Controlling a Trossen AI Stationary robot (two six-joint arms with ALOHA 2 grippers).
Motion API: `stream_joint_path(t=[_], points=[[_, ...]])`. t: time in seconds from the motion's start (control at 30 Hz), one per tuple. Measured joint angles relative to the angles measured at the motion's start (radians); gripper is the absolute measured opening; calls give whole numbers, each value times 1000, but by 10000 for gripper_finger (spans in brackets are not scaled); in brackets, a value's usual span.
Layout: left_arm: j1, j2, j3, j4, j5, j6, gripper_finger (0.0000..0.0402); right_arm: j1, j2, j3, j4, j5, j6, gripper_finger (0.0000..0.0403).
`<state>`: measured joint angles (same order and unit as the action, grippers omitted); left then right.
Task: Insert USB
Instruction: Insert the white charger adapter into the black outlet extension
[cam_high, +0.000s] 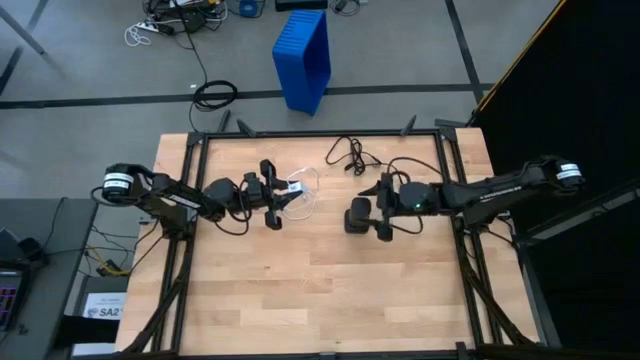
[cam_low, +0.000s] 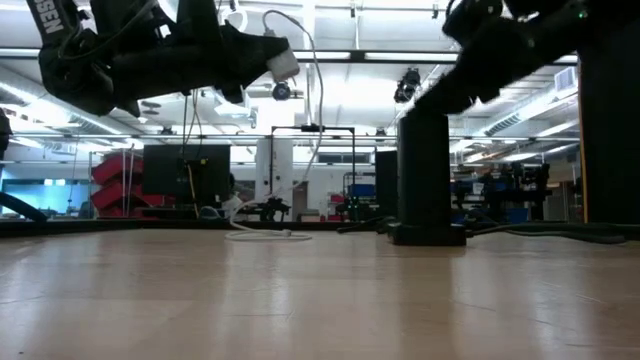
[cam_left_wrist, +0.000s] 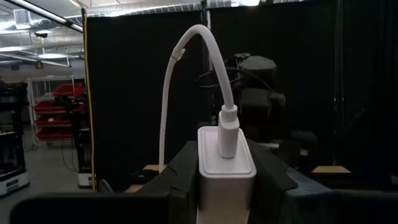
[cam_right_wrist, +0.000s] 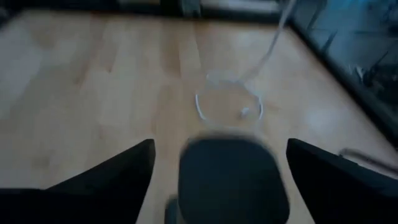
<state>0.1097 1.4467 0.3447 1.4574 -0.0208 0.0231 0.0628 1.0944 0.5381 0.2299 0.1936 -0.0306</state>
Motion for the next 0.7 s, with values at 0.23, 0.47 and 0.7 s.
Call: stream_joint_path(t=[0.23, 0.47, 0.7], points=[[0, 0, 18, 24, 95, -42, 75, 0, 111, 0, 341, -139, 62, 292], [-32, 38, 60, 8, 105, -88, 75, 12, 365, -2, 697, -181, 106, 276], [-74, 137, 143, 20, 101, -110, 75, 12, 515, -2, 954, -52, 78, 259]])
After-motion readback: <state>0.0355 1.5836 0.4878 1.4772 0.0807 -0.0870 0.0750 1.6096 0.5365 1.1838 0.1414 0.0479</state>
